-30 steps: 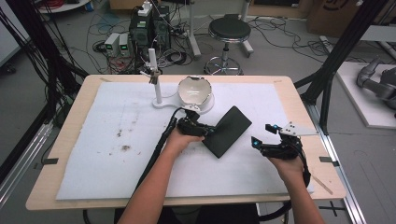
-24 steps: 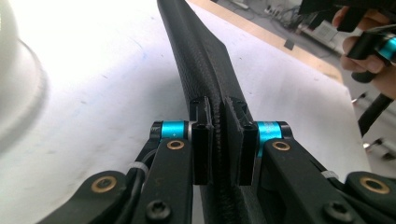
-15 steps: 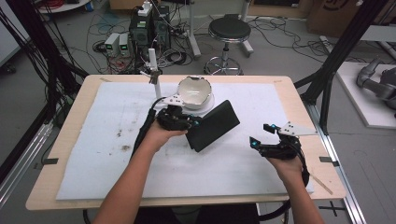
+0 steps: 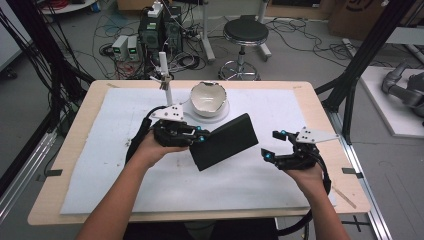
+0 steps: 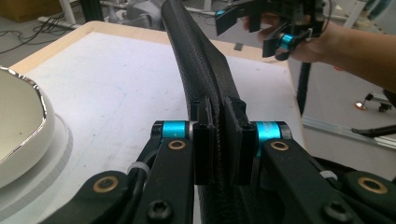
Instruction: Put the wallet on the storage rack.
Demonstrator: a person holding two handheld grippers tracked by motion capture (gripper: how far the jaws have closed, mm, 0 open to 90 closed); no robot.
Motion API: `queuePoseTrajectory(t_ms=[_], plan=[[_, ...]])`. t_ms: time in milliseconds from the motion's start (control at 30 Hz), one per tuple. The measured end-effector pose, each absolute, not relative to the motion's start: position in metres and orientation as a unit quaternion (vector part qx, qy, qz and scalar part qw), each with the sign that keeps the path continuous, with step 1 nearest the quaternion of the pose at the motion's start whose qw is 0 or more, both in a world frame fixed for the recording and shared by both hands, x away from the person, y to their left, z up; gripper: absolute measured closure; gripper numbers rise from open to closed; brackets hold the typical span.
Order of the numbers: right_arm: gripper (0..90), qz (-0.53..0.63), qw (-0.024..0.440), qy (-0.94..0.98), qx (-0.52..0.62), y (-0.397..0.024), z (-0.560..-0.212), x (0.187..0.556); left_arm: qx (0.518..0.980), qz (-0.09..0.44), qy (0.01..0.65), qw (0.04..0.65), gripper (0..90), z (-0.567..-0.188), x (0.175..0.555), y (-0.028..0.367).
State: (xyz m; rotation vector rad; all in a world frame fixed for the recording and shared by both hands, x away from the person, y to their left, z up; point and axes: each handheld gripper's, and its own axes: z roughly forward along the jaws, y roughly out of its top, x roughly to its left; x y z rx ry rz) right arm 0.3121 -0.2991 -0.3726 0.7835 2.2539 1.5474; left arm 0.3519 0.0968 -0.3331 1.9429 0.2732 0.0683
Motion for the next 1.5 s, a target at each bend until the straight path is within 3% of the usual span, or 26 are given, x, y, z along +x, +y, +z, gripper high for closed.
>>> queuePoseTrajectory(t_ms=[133,633,700,767,833,900,967,1100,1167,1267,1500], plan=[[18.5,0.541,0.133,0.791,0.252,-0.293,-0.37,0.311,0.825,0.016,0.094,0.557,82.0,-0.331,0.343,0.103],[19.9,0.569,-0.027,0.807,0.155,-0.237,-0.373,0.324,0.817,-0.024,-0.003,0.577,82.0,-0.337,0.318,0.132],[32.8,0.569,-0.056,0.809,0.135,-0.232,-0.374,0.326,0.816,-0.029,0.003,0.577,81.9,-0.34,0.32,0.131],[60.7,0.559,-0.073,0.819,0.109,-0.227,-0.377,0.327,0.818,-0.032,0.018,0.574,81.8,-0.344,0.323,0.131],[74.1,0.542,-0.077,0.83,0.109,-0.225,-0.378,0.326,0.816,-0.039,0.04,0.576,81.3,-0.347,0.329,0.135],[76.1,0.536,-0.07,0.833,0.118,-0.223,-0.378,0.325,0.813,-0.048,0.059,0.578,80.2,-0.353,0.334,0.136],[76.9,0.523,-0.064,0.841,0.122,-0.22,-0.378,0.325,0.816,-0.049,0.068,0.572,77.4,-0.355,0.335,0.136],[77.2,0.5,-0.052,0.851,0.153,-0.22,-0.38,0.327,0.793,-0.031,0.157,0.587,57.7,-0.363,0.343,0.146],[77.2,0.497,-0.046,0.85,0.168,-0.225,-0.381,0.329,0.782,-0.01,0.17,0.599,54.1,-0.364,0.344,0.154],[77.1,0.501,-0.04,0.844,0.186,-0.235,-0.378,0.33,0.778,0.002,0.181,0.602,41.6,-0.366,0.345,0.163],[77.1,0.494,0.027,0.84,0.224,-0.26,-0.364,0.331,0.769,0.08,0.219,0.595,30.9,-0.37,0.34,0.195]])
